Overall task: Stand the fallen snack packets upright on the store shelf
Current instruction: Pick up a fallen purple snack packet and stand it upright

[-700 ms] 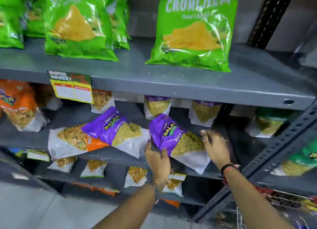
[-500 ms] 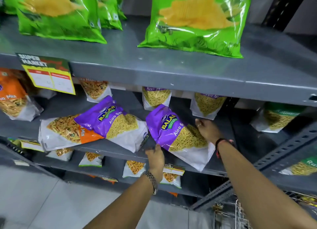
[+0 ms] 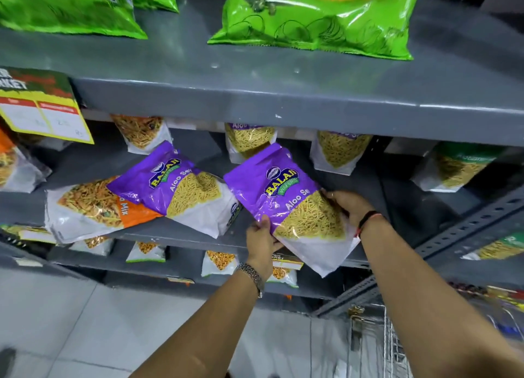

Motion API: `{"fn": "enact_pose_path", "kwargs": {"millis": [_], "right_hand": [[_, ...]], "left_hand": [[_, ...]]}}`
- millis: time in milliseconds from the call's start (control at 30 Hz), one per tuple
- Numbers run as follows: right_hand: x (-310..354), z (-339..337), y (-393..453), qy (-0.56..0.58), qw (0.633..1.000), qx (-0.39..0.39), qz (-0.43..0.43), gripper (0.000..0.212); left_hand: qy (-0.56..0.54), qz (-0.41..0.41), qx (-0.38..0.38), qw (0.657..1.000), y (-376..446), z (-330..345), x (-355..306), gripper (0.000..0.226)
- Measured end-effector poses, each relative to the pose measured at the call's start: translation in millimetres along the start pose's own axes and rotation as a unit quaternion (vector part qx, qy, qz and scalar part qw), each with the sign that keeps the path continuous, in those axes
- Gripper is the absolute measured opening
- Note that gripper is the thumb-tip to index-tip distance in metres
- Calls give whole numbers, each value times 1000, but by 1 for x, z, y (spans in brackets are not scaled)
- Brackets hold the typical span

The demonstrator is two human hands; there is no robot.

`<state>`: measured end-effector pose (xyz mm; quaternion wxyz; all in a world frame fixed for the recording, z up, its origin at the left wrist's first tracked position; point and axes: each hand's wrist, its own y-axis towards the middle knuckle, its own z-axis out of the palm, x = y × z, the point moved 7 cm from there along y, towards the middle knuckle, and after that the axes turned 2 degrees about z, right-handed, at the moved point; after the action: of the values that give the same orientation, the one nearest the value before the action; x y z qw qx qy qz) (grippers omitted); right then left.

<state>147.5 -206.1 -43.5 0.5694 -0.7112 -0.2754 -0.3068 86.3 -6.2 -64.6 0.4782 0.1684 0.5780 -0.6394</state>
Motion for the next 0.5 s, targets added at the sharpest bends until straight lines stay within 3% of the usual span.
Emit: {"fn": "enact_pose_path", "kwargs": {"millis": [133,200,267,500], "right_hand": [[-20,-26,-41,106,986,-105,-68,21],[-38,-36,-64,132,977,-149,-71,10],[-57,-40,-91,155,971,-168,-75,21],[-105,-45,-180,247,949,-166,-104,21]], "left_hand": [[87,91,-13,992,-14,-7,-7,24],[104,126,0,987,-23,-9,-13,26],[108,141,40,983,-32,-8,-19,23],[125,158,218,955,-75,-1,-39,24]]}}
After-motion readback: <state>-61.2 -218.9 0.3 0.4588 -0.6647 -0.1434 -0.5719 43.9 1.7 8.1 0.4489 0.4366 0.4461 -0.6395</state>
